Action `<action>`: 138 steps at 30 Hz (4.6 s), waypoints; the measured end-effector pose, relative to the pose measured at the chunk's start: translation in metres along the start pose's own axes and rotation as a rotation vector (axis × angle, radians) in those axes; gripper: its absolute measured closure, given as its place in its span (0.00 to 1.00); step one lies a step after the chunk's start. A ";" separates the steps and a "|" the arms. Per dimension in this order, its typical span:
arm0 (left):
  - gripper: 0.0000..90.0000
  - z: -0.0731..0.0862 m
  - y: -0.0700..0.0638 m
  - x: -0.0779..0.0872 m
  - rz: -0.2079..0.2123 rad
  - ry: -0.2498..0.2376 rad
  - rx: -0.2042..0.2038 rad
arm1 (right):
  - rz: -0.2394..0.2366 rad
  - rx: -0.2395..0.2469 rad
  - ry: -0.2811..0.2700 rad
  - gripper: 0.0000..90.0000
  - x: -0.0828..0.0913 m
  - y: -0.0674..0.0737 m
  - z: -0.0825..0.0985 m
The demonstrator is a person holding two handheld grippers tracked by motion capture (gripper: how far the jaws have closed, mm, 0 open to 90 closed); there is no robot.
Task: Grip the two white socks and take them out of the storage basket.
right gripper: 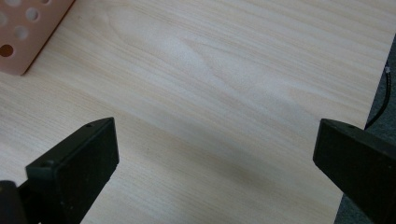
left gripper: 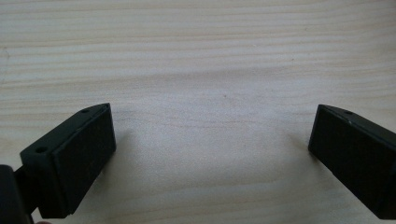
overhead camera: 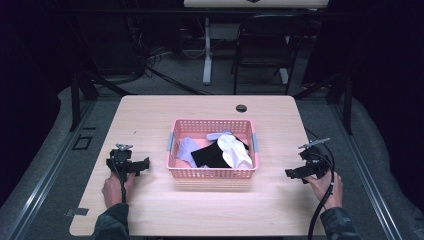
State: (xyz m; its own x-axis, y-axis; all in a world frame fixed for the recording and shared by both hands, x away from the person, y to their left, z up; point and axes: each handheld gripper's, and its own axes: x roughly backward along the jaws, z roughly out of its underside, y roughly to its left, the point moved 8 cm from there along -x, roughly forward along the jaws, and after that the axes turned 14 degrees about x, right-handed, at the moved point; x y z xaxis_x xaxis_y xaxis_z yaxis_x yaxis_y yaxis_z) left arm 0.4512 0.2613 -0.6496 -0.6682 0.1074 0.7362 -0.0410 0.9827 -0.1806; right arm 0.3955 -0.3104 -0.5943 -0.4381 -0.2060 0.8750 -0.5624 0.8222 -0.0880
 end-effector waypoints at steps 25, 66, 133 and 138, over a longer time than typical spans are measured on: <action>0.01 0.000 0.000 0.000 0.000 0.000 0.000 | -0.022 0.057 -0.024 0.00 0.012 0.011 -0.017; 0.01 0.000 0.000 0.000 -0.002 -0.001 0.002 | -0.075 0.222 -0.053 0.00 0.052 0.048 -0.119; 0.01 0.000 0.000 0.000 0.000 -0.001 -0.001 | -0.197 0.252 0.140 0.89 -0.031 0.110 -0.178; 0.01 0.000 0.000 0.000 -0.001 -0.002 -0.001 | -0.195 0.243 0.124 0.89 -0.023 0.109 -0.185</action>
State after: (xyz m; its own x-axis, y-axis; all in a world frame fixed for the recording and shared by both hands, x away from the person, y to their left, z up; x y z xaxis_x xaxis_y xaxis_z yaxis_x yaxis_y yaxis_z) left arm 0.4515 0.2610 -0.6496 -0.6695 0.1066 0.7351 -0.0408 0.9829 -0.1797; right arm 0.4741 -0.1180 -0.5356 -0.2253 -0.2690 0.9364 -0.7846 0.6199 -0.0108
